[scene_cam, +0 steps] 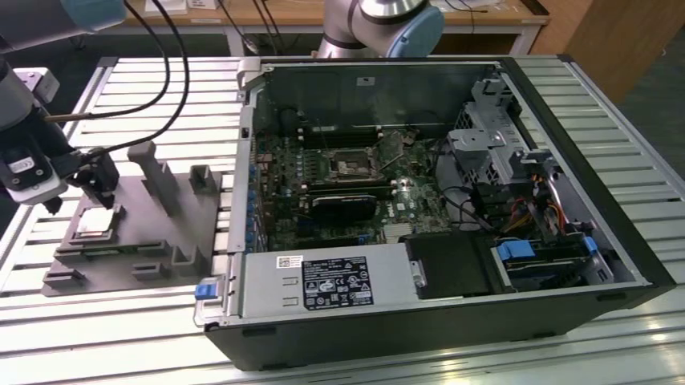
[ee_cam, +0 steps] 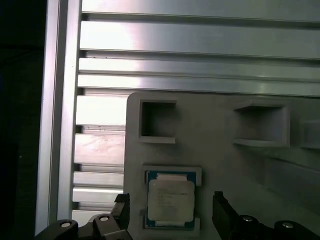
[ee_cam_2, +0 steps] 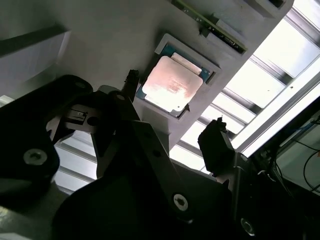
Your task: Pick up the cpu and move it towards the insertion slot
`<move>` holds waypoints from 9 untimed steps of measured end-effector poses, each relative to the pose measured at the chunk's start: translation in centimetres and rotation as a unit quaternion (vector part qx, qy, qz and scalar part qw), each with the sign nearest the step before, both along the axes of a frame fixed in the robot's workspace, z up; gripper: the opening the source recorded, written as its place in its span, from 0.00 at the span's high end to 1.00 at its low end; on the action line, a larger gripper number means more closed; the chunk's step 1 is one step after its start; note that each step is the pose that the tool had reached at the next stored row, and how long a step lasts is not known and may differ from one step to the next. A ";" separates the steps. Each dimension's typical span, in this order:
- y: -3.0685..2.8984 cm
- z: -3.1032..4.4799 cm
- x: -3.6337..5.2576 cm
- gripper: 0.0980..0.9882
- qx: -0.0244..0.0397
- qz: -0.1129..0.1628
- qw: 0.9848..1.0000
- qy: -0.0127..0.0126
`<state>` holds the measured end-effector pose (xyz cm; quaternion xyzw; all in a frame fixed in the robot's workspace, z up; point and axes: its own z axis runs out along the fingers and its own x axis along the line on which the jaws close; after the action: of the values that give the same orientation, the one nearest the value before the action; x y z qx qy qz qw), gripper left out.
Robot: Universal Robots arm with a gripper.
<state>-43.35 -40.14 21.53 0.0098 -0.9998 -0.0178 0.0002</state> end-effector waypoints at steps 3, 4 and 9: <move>-0.09 -0.33 -0.01 0.26 0.000 0.000 1.000 0.000; -0.10 -0.43 -0.01 0.26 0.000 0.000 1.000 0.000; -0.15 -0.81 0.00 0.26 0.000 0.000 1.000 0.000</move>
<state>-43.36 -40.29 20.72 0.0096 -0.9998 -0.0177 0.0002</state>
